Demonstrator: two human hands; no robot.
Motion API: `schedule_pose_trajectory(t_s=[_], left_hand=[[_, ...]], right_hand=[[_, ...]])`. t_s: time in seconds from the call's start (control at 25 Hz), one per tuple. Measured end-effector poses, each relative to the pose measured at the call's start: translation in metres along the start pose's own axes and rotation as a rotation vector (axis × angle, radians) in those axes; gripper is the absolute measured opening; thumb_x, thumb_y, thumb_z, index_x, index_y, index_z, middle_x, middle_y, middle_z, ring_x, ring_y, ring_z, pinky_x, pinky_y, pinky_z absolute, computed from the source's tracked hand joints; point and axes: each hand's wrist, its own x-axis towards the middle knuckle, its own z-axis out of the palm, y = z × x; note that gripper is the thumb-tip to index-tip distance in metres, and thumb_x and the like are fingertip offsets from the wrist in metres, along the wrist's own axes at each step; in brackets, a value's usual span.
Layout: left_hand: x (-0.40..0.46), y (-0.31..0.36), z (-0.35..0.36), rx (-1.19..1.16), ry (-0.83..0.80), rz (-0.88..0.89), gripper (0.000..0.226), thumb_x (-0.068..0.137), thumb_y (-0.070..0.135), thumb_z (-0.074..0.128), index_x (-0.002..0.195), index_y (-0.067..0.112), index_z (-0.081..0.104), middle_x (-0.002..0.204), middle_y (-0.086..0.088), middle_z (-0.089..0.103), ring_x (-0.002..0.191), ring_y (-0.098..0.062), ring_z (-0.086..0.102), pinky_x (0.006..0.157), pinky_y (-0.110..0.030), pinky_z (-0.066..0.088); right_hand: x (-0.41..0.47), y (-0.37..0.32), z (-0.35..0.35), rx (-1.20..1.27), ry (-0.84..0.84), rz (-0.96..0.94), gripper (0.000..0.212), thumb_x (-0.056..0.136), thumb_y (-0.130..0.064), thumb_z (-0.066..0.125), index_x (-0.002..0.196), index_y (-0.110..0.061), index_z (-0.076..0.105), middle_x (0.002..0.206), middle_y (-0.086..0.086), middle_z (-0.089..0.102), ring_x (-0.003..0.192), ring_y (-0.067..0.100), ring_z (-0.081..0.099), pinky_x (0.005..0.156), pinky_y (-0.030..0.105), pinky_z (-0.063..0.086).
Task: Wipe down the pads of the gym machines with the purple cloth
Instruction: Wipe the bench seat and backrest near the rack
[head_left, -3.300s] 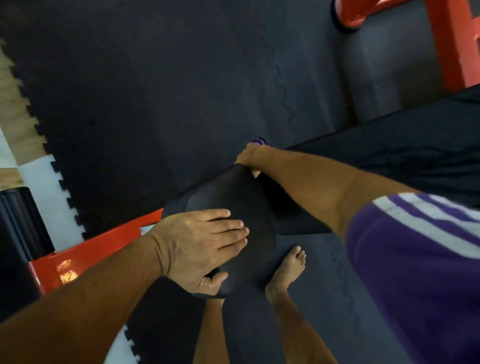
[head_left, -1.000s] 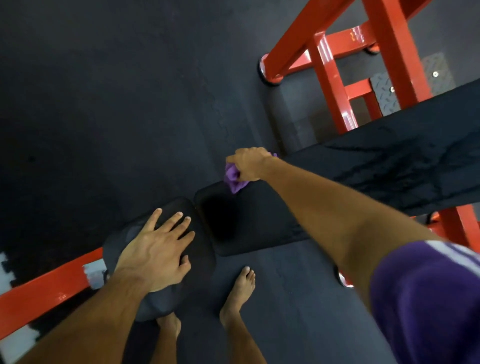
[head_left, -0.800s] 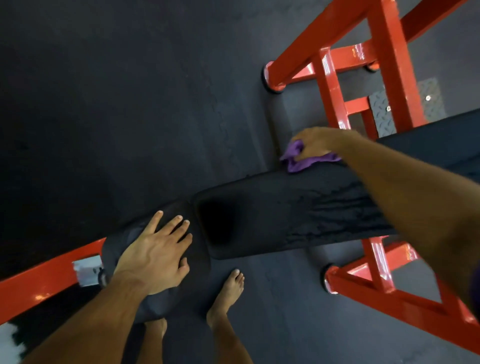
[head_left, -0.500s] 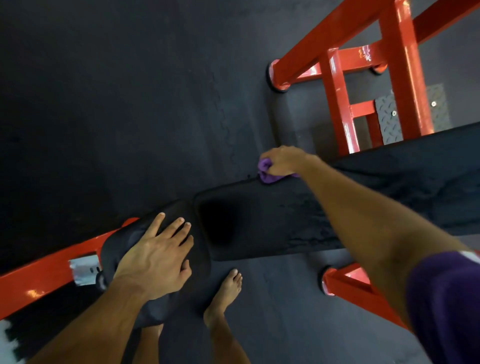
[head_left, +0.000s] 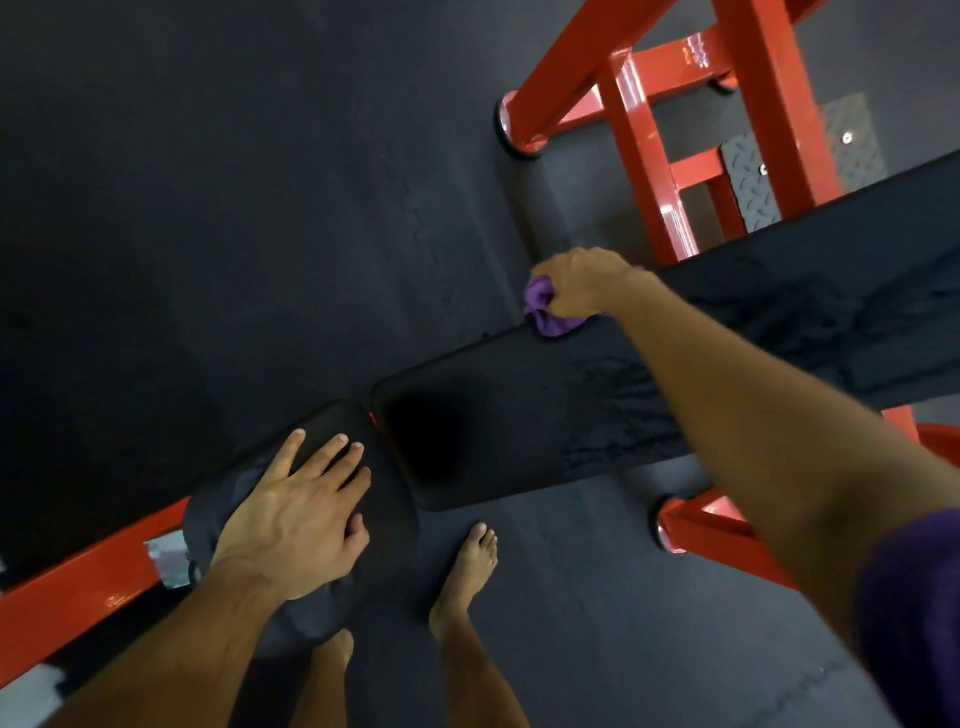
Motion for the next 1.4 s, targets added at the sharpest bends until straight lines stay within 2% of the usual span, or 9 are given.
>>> schedule_pose_trajectory(t_s=[0.24,0.36,0.44,0.64,0.76,0.92,1.16,1.28,1.4], left_hand=[[0.001,0.001,-0.002,0.039,-0.023,-0.004,0.061,0.089,0.043,0.040,0.131,0.011,0.070,0.147,-0.009,0.060,0.141,-0.025,0.051,0.121,-0.060,0.026],[0.001,0.001,0.000,0.051,-0.005,-0.002,0.062,0.089,0.043,0.039,0.131,0.010,0.070,0.147,-0.009,0.060,0.142,-0.025,0.051,0.122,-0.058,0.024],[0.001,0.000,-0.001,0.051,-0.006,-0.010,0.062,0.088,0.043,0.039,0.130,0.010,0.071,0.146,-0.009,0.061,0.141,-0.025,0.051,0.121,-0.058,0.024],[0.000,0.004,-0.005,0.075,-0.033,-0.019,0.063,0.087,0.044,0.037,0.131,0.012,0.071,0.146,-0.007,0.060,0.142,-0.024,0.050,0.122,-0.058,0.022],[0.003,0.003,-0.008,0.094,-0.079,-0.025,0.067,0.088,0.045,0.033,0.134,0.014,0.069,0.149,-0.006,0.058,0.144,-0.022,0.047,0.123,-0.057,0.019],[-0.001,0.006,-0.007,0.119,-0.111,-0.038,0.071,0.089,0.048,0.025,0.141,0.017,0.063,0.154,-0.004,0.053,0.149,-0.020,0.040,0.125,-0.055,0.012],[0.000,0.006,-0.011,0.158,-0.130,-0.045,0.072,0.094,0.048,0.019,0.153,0.021,0.048,0.165,-0.001,0.038,0.156,-0.017,0.026,0.127,-0.054,0.007],[-0.001,0.006,-0.011,0.153,-0.139,-0.049,0.067,0.096,0.049,0.025,0.153,0.022,0.049,0.164,0.000,0.038,0.156,-0.016,0.026,0.127,-0.054,0.008],[0.001,0.008,-0.014,0.160,-0.165,-0.051,0.064,0.099,0.049,0.028,0.155,0.023,0.045,0.167,0.002,0.034,0.157,-0.016,0.022,0.127,-0.053,0.006]], right_hand=[[0.013,-0.090,0.032,0.116,0.007,-0.211,0.036,0.084,-0.025,0.062,0.119,-0.029,0.062,0.121,0.001,0.062,0.111,0.029,0.062,0.087,0.045,0.053],[-0.019,-0.072,0.043,-0.136,0.277,-0.286,0.057,0.078,-0.025,0.074,0.132,-0.030,0.056,0.132,0.000,0.053,0.116,0.030,0.053,0.091,0.048,0.048],[-0.035,-0.048,0.050,-0.298,0.329,-0.274,0.065,0.075,-0.033,0.078,0.136,-0.031,0.055,0.140,0.002,0.050,0.121,0.034,0.048,0.093,0.050,0.044],[-0.066,-0.041,0.085,-0.401,0.298,-0.185,0.063,0.064,-0.041,0.084,0.123,-0.031,0.065,0.140,0.002,0.050,0.124,0.036,0.044,0.095,0.054,0.039],[-0.125,-0.037,0.146,-0.376,0.243,-0.265,0.068,0.051,-0.039,0.090,0.114,-0.026,0.071,0.138,0.003,0.056,0.123,0.037,0.044,0.088,0.051,0.041],[-0.196,-0.031,0.213,-0.350,0.030,-0.239,0.086,0.035,-0.046,0.095,0.115,-0.024,0.072,0.133,0.003,0.060,0.118,0.036,0.043,0.084,0.047,0.039],[-0.110,-0.039,0.126,-0.299,0.483,-0.196,0.069,0.062,-0.024,0.078,0.128,-0.022,0.060,0.138,0.011,0.055,0.110,0.037,0.046,0.086,0.050,0.042],[-0.067,-0.053,0.082,-0.354,0.413,-0.006,0.071,0.067,-0.034,0.082,0.132,-0.024,0.056,0.139,0.010,0.048,0.118,0.044,0.046,0.092,0.055,0.042],[-0.104,-0.051,0.127,-0.333,0.339,0.009,0.072,0.062,-0.038,0.083,0.129,-0.025,0.058,0.141,0.012,0.045,0.114,0.044,0.044,0.087,0.053,0.043]])
